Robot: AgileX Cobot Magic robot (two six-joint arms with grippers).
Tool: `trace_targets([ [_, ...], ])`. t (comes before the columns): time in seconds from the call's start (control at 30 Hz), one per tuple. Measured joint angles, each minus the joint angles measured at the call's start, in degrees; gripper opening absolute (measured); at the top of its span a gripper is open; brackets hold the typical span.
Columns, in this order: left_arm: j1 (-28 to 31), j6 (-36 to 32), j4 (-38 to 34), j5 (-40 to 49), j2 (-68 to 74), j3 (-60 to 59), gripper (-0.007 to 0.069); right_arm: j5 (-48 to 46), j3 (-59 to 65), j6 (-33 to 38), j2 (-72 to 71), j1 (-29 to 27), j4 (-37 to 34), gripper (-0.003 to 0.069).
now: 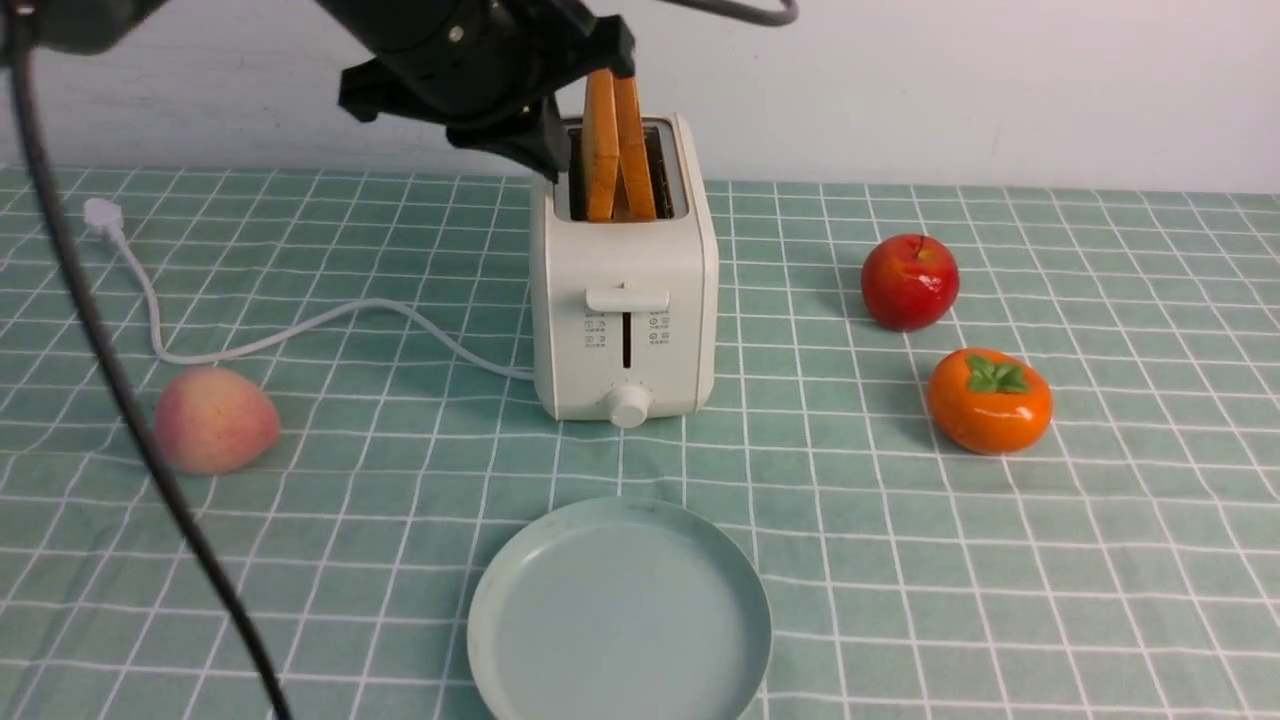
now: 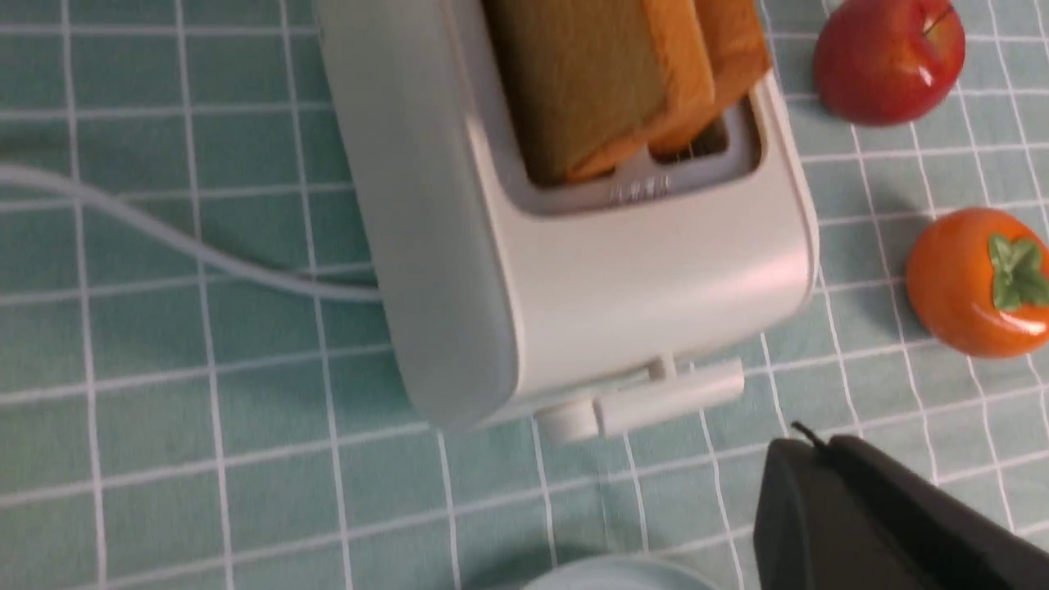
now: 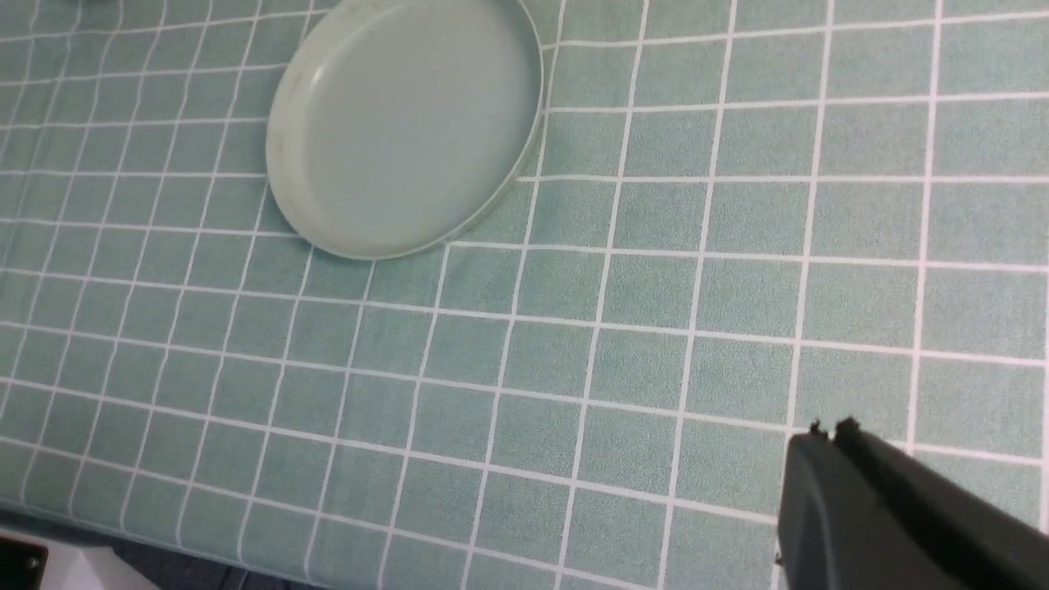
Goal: Take toasted bread from bread machine on blue coffee table place on plate.
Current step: 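Reach for a toast slice standing in the toaster with the left gripper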
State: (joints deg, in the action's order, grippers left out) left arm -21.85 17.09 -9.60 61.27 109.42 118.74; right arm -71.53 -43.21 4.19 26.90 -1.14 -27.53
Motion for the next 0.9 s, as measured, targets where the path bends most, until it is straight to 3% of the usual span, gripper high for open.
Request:
trace_targets([
  [0.23,-0.1,-0.19,2.42,-4.23,9.03,7.43,0.0337,0.46,0.0,0.15,-1.08,0.0,0.12,-0.0002],
  [0.37,-0.1,-0.14,7.78,-7.5,11.23,7.48,0.0428,1.69,0.0,0.2,-1.08,0.0,0.12,0.0001],
  [0.53,-0.1,-0.02,9.6,-9.67,12.4,7.48,0.0447,1.76,0.0,0.2,-1.08,0.0,1.13,0.0005],
  [0.9,-0.19,-0.02,6.18,-9.49,12.64,7.54,0.0448,1.78,0.0,0.2,-1.08,0.0,2.66,0.0015],
])
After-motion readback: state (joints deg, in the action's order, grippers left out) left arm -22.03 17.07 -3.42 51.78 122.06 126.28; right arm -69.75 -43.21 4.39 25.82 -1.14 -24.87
